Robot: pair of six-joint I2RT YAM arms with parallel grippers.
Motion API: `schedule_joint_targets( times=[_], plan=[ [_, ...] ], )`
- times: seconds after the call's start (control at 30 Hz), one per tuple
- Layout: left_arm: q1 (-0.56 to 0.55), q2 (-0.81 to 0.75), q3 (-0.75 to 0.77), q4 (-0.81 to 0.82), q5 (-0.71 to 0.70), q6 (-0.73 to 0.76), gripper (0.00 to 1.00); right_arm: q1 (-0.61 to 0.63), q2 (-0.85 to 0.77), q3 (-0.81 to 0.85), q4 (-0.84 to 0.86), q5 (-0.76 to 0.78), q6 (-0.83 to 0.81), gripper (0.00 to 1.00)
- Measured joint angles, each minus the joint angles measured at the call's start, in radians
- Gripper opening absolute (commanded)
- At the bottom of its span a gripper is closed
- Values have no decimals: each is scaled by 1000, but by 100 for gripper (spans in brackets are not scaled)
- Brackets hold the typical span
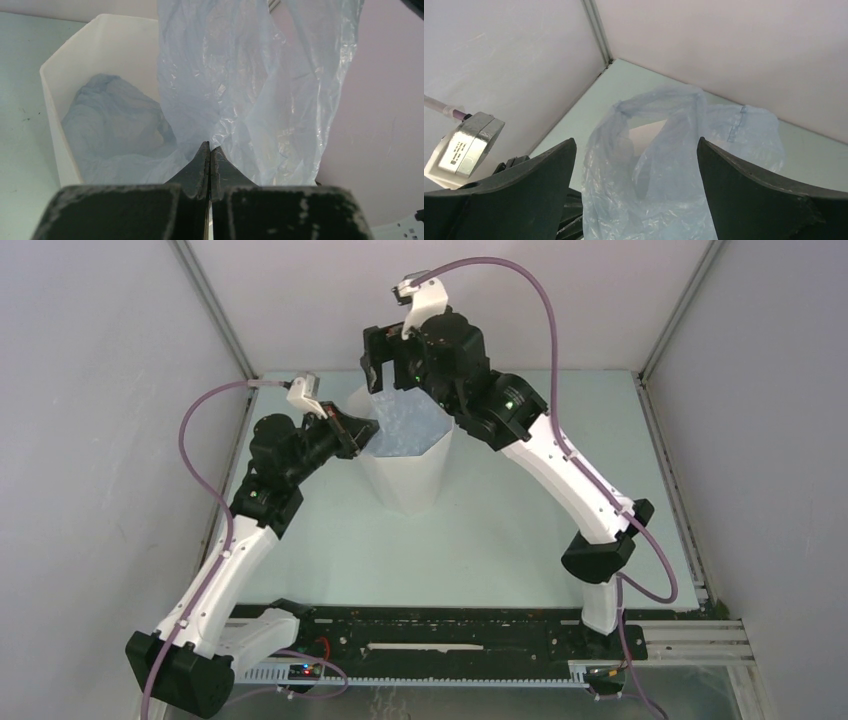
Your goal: Put the trash bags into the trash bin
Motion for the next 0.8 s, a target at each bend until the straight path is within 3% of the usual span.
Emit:
schedule_joint_targets(
  times=[0.27,0.33,0.37,0.5,0.57,0.67,0.8],
  plan=[
    [-1,0,0,-14,-13,-3,0,30,78,3,82,145,-138,97],
    [-2,0,0,-15,-14,-3,0,32,99,3,85,158,-152,86],
    [-3,0,0,-16,-14,-3,0,33,109,3,86,165,-159,75],
    [-5,0,0,-29,-21,-3,0,43,122,4,80,186,-172,20],
    [-5,-1,0,-42,-32,-3,0,51,116,15,75,178,-166,0],
    [-5,-1,0,-63,-50,-3,2,58,72,2,53,124,-143,0],
    [-4,-1,2,-85,-71,-5,5,54,-109,-153,64,-11,-112,0]
  ],
)
